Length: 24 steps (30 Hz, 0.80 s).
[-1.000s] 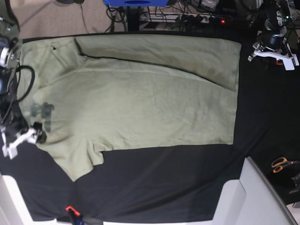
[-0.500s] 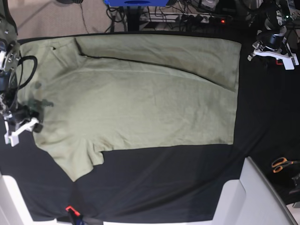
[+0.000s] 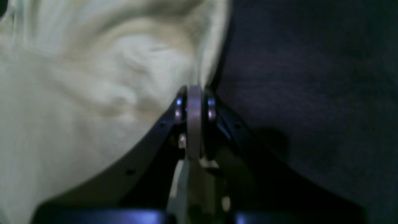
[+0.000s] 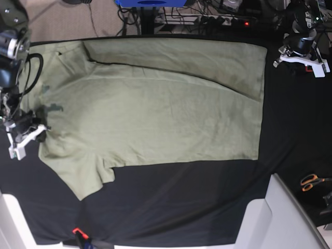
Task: Fold the T-shirt properly
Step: 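Move the right gripper along the shirt side and grasp the hem, then fold the shirt side inward with the right gripper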
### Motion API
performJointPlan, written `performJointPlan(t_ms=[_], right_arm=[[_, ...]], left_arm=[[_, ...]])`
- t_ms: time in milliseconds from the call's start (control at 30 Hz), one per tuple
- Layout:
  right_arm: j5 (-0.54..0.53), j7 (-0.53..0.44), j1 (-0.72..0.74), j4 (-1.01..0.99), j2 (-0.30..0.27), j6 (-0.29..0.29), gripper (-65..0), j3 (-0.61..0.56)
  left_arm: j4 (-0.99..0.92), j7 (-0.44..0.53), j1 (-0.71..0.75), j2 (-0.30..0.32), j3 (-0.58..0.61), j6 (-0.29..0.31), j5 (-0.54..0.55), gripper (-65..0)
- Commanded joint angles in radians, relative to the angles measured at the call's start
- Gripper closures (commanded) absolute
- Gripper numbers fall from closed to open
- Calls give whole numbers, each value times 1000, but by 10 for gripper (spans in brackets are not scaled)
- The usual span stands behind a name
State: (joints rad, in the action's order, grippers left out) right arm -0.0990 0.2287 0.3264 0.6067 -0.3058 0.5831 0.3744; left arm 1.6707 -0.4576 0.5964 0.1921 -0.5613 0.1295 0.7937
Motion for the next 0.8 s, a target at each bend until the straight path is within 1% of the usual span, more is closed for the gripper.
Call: performJointPlan(t_ms=[0, 100, 233, 467, 567, 700, 767], right_arm=[[-17, -1, 7, 65, -8, 5, 0, 27], [-17, 84, -28, 178, 13, 5, 0, 68], [-17, 200, -80, 318, 41, 8, 0, 96], [-17, 355, -191, 566, 112, 8, 0, 105], [-17, 398, -250, 672, 141, 8, 0, 105], [-17, 459, -306, 761, 176, 8, 0, 105], [-17, 492, -319, 778, 188, 8, 0, 108]], left_arm=[[13, 20, 1, 14, -6, 3, 8, 0], [12, 20, 0, 14, -6, 3, 8, 0], [12, 20, -2, 16, -6, 3, 8, 0], [12, 20, -3, 16, -6, 3, 8, 0], [12, 20, -3, 17, -6, 3, 8, 0], [12, 20, -3, 19, -6, 3, 7, 0], [12, 20, -3, 17, -6, 3, -35, 0]])
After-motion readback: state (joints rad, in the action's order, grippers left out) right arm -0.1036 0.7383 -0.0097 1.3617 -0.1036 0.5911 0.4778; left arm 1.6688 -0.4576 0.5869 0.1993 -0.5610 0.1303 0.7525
